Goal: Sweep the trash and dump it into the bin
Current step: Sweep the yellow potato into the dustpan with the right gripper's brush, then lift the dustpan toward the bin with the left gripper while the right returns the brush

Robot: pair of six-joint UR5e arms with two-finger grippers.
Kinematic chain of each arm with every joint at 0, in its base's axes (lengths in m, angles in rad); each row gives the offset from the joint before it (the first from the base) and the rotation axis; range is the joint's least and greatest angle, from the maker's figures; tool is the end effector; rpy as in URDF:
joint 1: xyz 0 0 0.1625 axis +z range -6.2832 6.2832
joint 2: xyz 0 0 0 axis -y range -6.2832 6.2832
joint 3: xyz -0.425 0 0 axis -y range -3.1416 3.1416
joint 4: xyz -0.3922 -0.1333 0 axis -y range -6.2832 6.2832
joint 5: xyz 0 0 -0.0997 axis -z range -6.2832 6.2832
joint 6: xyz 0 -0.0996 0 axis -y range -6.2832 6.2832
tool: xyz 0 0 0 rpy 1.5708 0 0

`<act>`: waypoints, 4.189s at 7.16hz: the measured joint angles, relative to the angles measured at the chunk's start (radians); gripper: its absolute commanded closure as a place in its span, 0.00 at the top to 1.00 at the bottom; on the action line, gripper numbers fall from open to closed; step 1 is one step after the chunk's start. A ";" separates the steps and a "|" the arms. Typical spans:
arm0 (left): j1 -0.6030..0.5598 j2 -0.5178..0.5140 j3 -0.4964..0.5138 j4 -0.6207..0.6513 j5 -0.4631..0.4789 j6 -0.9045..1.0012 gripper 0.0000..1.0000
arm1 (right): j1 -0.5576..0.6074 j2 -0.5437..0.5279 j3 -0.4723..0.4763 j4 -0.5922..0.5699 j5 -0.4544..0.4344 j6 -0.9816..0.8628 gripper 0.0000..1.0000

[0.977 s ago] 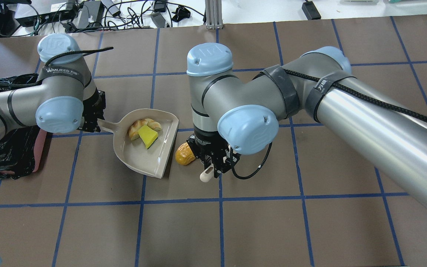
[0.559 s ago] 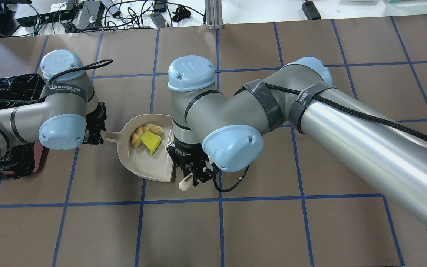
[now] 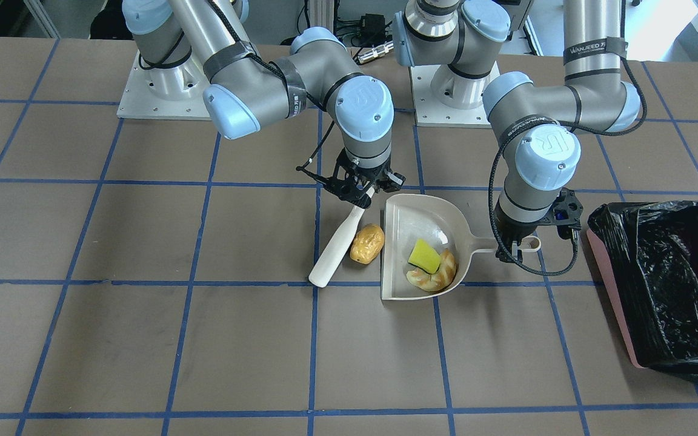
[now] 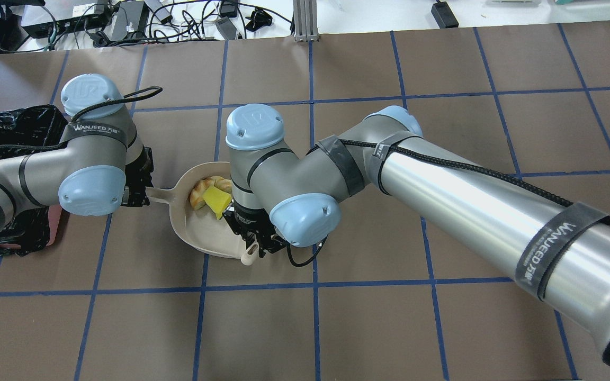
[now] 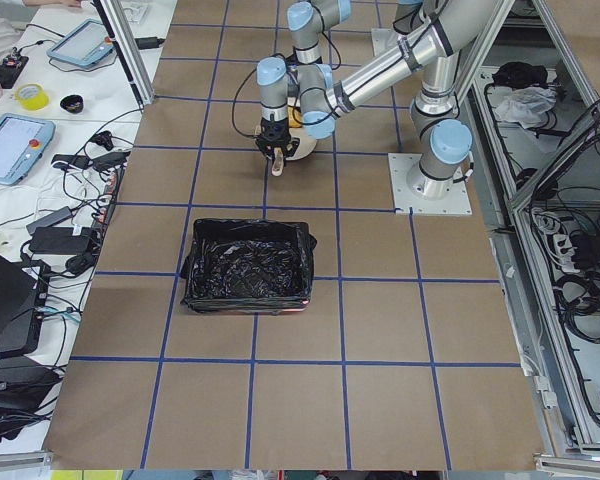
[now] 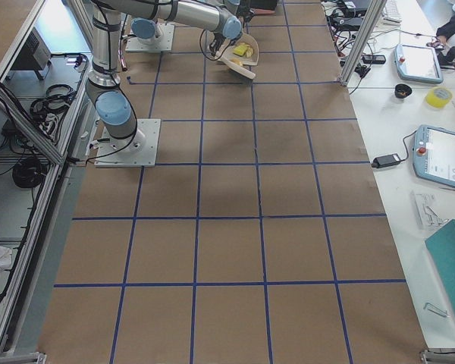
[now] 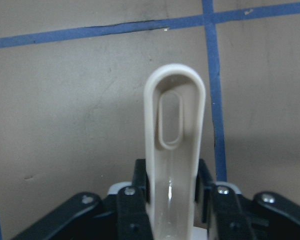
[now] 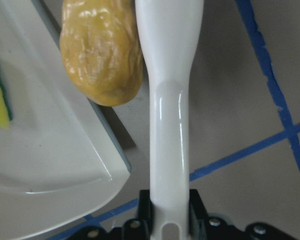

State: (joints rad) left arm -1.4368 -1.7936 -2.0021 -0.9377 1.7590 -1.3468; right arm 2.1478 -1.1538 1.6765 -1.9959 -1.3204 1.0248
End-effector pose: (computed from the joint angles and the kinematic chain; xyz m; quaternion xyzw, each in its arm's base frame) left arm -0.0465 -0.5136 0.2384 -0.6708 0.7356 -0.0450 0.0832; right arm 0.4607 -0.4182 0.2495 0.2260 0.9649 0.1232 0.0521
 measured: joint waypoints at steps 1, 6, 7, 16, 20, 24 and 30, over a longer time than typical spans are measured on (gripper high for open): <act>0.000 -0.001 0.002 0.001 0.000 0.000 0.00 | 0.003 0.006 -0.009 -0.054 -0.004 -0.098 0.00; -0.003 -0.004 0.008 0.002 -0.004 -0.024 0.00 | 0.005 0.012 -0.078 -0.114 0.001 -0.215 0.00; -0.004 -0.004 0.008 0.002 -0.005 -0.023 0.00 | 0.005 0.011 -0.075 -0.087 0.003 -0.180 0.00; -0.008 0.001 0.017 -0.003 -0.075 -0.018 0.00 | -0.018 -0.027 -0.120 0.111 -0.002 -0.218 0.00; 0.013 -0.007 0.195 -0.132 -0.152 -0.005 0.00 | -0.382 -0.113 -0.128 0.335 -0.148 -0.618 0.00; 0.182 -0.031 0.506 -0.374 -0.223 0.180 0.00 | -0.804 -0.152 0.036 0.201 -0.314 -1.172 0.00; 0.538 -0.245 0.917 -0.484 -0.262 0.693 0.00 | -1.001 -0.164 0.209 -0.056 -0.320 -1.460 0.00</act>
State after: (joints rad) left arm -0.8991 -2.0388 -1.0849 -1.4218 1.4966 -0.6542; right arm 1.1464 -1.3175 1.8857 -2.0517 -1.6405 -0.4355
